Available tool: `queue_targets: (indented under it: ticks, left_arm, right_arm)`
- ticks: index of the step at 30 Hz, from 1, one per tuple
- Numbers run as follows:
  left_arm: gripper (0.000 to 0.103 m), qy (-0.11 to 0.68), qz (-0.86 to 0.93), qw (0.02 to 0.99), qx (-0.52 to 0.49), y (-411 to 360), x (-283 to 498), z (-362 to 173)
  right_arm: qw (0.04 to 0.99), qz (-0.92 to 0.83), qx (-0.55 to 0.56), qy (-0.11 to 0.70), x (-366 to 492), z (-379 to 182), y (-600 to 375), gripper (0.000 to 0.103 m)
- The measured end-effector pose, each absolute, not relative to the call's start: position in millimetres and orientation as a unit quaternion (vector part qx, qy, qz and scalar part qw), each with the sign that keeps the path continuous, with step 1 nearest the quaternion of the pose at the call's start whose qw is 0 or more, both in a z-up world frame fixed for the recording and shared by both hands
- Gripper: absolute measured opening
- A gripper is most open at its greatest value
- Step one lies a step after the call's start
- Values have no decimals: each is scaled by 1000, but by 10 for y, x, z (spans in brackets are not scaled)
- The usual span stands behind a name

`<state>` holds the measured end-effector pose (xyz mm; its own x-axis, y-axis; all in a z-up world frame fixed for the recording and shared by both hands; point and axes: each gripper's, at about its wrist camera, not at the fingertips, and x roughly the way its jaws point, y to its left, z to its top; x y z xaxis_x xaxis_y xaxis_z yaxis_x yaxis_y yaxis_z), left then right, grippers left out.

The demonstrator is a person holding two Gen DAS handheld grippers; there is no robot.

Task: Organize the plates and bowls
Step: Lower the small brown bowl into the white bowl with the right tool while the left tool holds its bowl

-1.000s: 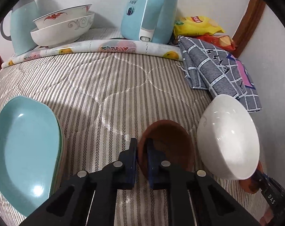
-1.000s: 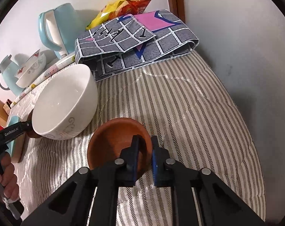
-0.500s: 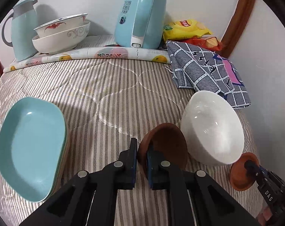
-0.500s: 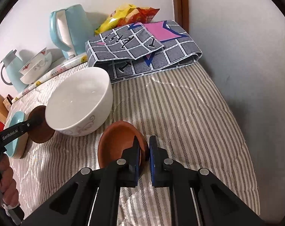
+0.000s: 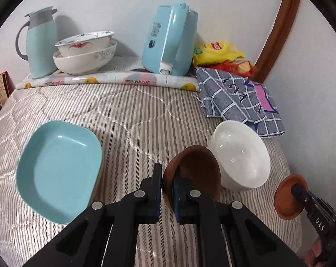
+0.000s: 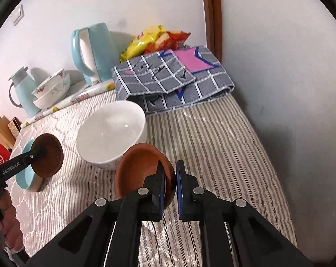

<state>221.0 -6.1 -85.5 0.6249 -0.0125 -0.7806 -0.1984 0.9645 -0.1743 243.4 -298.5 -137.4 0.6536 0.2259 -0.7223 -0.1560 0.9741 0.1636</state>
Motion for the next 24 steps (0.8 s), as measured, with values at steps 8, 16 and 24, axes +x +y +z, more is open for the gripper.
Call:
queue_targets:
  ticks: [8,16,24]
  left_arm:
    - [9,412,54,901,-126,-61,2089,-642]
    - [9,399,57,906,-128,-49,2036,-480]
    - [9,391,75,908,-131,104,2054,-376]
  right_arm:
    - [916,111,48,382,2392,-1154,-2962,9]
    - [922,122,45,365,2419,-965,-2888,9]
    - [921,131,44,366,2563,-934,-2762,9]
